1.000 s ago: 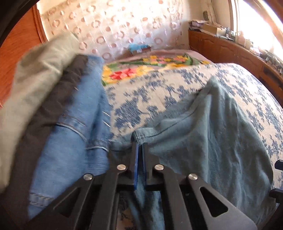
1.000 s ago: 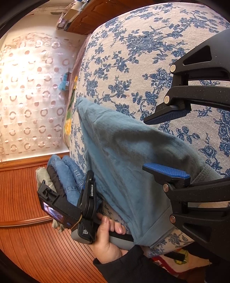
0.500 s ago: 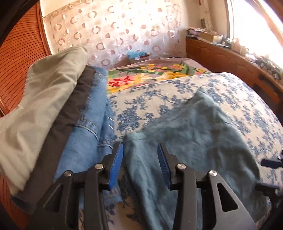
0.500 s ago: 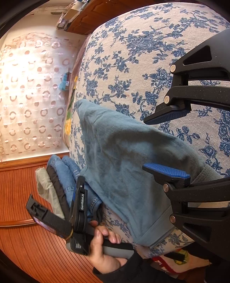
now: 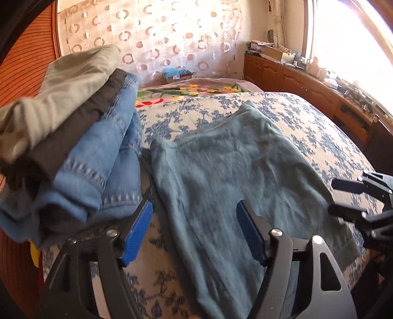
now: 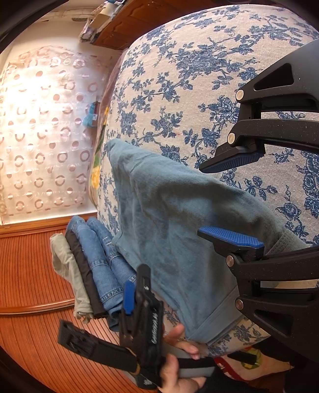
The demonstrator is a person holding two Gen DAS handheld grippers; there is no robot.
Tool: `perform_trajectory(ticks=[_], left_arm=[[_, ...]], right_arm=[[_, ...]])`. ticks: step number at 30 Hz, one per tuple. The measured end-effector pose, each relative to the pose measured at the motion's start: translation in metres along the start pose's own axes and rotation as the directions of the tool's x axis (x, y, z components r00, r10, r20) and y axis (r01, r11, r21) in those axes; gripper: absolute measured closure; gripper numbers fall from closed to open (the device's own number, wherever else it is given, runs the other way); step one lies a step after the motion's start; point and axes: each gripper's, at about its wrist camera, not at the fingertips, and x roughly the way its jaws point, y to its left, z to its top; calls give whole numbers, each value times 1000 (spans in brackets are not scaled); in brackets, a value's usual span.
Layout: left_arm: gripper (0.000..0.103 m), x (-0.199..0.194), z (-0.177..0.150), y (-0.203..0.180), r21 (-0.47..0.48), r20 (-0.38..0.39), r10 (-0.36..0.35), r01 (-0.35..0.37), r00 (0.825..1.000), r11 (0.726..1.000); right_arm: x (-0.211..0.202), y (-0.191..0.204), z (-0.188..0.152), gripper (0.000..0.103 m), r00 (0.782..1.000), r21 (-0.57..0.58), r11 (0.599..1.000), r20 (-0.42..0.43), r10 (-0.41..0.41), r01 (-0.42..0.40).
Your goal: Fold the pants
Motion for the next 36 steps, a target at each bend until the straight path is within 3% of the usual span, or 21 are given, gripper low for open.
perform_trajectory(ticks=[6,14,23,36], left_arm=[[32,-11,-16,0,-10,6,30,-30,1000,1000],[32,-25,-41,-9,-12,2,1,-1,1000,1000],[32,-51,-64,-16,-33,16,-30,30,999,999],[32,-61,-92,-16,-73,-10,-43,43,999,996]], right_arm=[[0,0,0,57,1000,0,1000,-1,1,-1],[-3,1,0,57,1000,-12,1000,5,-22,22],[-39,16,-9,57,1000,-24,999,20,-21,22],[-42,34,-26,58,999,-31,999,-29,-15,14]])
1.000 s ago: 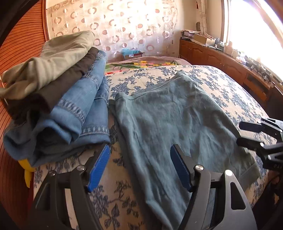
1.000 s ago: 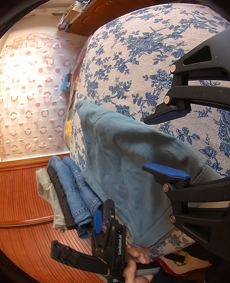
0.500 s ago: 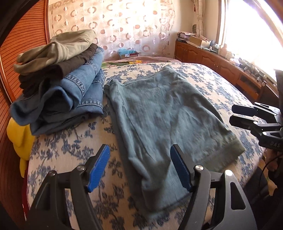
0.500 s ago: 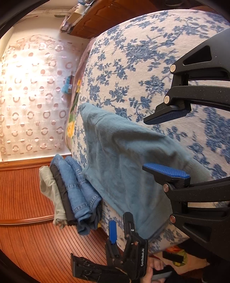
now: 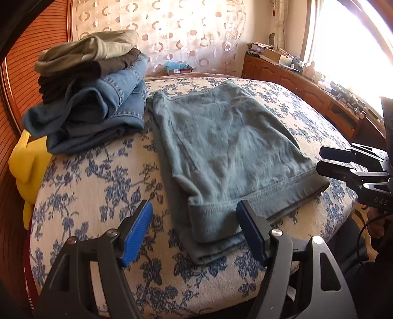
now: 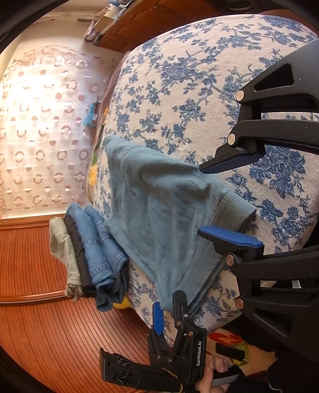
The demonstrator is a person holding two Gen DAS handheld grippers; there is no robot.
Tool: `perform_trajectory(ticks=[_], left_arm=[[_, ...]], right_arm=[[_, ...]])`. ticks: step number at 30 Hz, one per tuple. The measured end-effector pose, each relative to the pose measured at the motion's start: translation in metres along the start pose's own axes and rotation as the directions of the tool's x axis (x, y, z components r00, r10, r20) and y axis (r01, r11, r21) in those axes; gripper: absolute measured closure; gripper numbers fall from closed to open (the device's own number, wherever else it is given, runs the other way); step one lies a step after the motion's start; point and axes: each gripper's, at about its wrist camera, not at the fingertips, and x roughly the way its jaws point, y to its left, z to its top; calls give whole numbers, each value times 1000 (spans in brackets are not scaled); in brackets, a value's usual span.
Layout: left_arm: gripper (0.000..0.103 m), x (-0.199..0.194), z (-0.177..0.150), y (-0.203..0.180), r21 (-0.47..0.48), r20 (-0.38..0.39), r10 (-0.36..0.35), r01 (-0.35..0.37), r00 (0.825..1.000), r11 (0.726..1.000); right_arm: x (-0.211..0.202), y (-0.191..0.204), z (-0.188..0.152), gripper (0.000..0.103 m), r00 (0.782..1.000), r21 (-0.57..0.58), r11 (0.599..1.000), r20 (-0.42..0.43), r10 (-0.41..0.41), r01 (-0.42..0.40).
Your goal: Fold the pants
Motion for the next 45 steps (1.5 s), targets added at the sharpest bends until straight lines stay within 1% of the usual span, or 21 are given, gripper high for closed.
perform_trajectory(ticks=[7,17,18,20,24,26,29,32,36,43,45], left_arm=[[32,1,-10,3,-15,-13,-7,7,1000,1000],[34,-4,-13,5,-58,4,-33,34,999,998],[35,-5,-14,5,-60,8,-35,36,999,998],[41,-8,-14,4,-64,19,-33,34,999,997],[46,-15,-12,5,-81,44,-34,38,998,996],[52,-19,-11,6,-91,60,-37,43,997,995],[57,-17,-11,9,-100,53,-33,38,998,994],[59,-12,-13,11,-112,32,-36,40,999,993],[60,-9,-16,9,-118,18,-35,37,999,992],[60,-10,-21,7,-123,24,-32,34,999,992],[63,-12,-22,6,-126,29,-37,41,999,991]], right_arm=[[7,5,-7,61,999,-14,1000,-33,-8,7],[12,5,-13,61,999,-8,1000,-52,-10,10],[12,5,-14,61,999,-6,1000,-52,-10,9],[12,5,-15,61,999,-3,1000,-52,-8,8],[12,4,-16,61,999,7,1000,-54,-4,4],[12,3,-17,61,999,9,1000,-54,-3,3],[12,4,-17,61,999,12,1000,-54,-2,3],[11,4,-18,61,998,11,1000,-55,-5,6],[11,6,-20,61,998,9,1000,-61,-1,2],[12,7,-22,61,998,2,1000,-62,6,-5],[12,7,-21,61,998,4,1000,-63,7,-7]])
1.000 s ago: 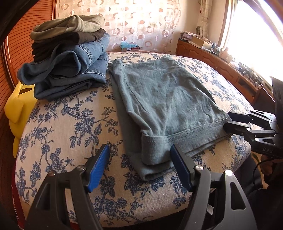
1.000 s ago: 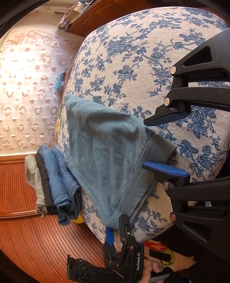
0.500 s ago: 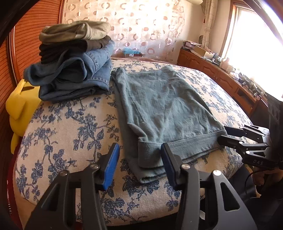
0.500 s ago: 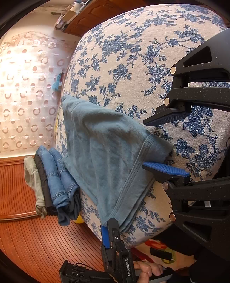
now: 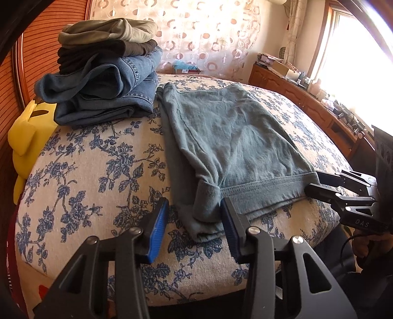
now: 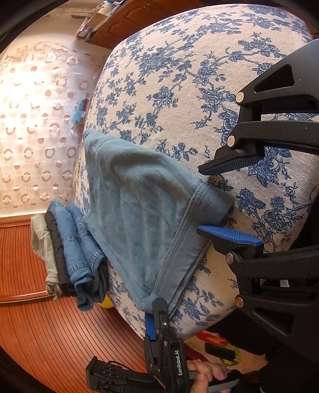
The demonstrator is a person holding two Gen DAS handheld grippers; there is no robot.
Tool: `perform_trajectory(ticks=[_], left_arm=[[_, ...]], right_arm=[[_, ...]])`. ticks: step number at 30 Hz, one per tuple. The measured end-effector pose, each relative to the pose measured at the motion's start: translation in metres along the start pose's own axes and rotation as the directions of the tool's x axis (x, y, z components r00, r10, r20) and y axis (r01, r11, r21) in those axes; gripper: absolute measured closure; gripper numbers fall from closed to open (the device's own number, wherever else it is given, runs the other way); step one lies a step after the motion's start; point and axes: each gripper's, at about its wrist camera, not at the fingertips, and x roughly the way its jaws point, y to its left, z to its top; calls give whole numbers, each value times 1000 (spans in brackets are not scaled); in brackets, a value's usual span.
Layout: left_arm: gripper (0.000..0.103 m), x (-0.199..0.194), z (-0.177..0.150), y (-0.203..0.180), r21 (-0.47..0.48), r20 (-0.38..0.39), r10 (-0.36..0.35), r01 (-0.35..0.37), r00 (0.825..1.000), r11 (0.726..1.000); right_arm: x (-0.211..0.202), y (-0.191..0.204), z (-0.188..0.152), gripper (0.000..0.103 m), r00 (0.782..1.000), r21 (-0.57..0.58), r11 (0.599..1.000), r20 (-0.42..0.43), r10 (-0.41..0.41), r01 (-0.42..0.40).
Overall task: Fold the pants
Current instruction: 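Grasp the shorts hem with the left gripper while the right gripper grasps it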
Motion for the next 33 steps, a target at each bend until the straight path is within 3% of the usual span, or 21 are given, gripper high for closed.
perform_trajectory(ticks=[10,12,16,22,33], left_arm=[[76,-2,-3,-1,-18,21,-22,22,1000,1000],[84,-4,-3,-1,-24,37,-16,17,999,1000],[93,-8,-2,-6,-7,61,-27,27,998,1000],[96,-12,2,-14,23,77,-31,29,997,999],[96,-27,6,-17,30,112,-40,37,993,999]], right_arm=[[0,2,-1,61,1000,-6,1000,2,8,-8],[-1,2,-2,61,1000,-7,1000,2,9,-9],[-1,4,-2,71,1000,-20,999,1,26,-26],[-5,4,2,88,999,-20,999,18,38,-38],[-25,8,14,93,996,-44,998,83,42,-38]])
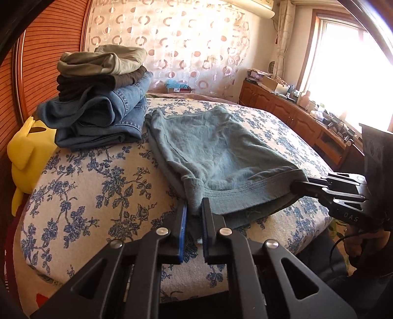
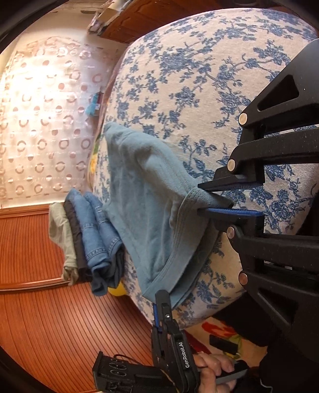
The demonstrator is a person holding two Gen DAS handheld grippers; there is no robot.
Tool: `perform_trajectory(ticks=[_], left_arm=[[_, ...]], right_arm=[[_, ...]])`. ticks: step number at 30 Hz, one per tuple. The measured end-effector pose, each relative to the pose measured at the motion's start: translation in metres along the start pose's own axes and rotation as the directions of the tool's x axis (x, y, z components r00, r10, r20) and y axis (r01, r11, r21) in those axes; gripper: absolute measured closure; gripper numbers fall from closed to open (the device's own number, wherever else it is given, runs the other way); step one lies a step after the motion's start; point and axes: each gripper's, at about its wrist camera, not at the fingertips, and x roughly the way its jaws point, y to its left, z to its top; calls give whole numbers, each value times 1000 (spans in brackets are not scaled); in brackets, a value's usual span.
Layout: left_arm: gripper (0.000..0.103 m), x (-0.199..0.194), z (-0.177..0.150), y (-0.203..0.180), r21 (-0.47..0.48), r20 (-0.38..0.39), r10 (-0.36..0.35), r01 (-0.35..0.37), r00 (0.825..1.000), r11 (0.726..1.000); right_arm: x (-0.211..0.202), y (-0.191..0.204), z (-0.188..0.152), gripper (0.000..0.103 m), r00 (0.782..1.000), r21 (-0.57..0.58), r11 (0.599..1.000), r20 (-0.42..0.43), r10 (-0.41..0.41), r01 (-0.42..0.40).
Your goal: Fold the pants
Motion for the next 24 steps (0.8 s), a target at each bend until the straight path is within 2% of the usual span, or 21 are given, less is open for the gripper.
perform_trajectory(ticks=[7,10,18,19,21,24], left_arm=[[92,8,-3,2,-1,-50,3,-3,999,1000],[85,9,0,2,1,-60,3,-3,998,1000],[85,10,6,-1,12,-50,-5,6,999,1000],[85,10,6,-1,14,-46,-7,8,999,1000],[95,8,8,-4,30,-26,-16,17,1000,999],[97,-2,7,-12,71,9,-18,18,1000,997]], right_arm=[[6,-5,-7,93,1000,18,1000,-31,4,-3],[8,-6,-8,91,999,22,1000,-40,2,-1],[10,-7,-10,86,999,36,999,-49,-2,4],[11,-7,-10,86,999,36,999,-50,-2,4],[11,-8,-11,86,999,39,999,-52,0,2],[11,-10,-12,86,999,44,999,-51,4,-2]])
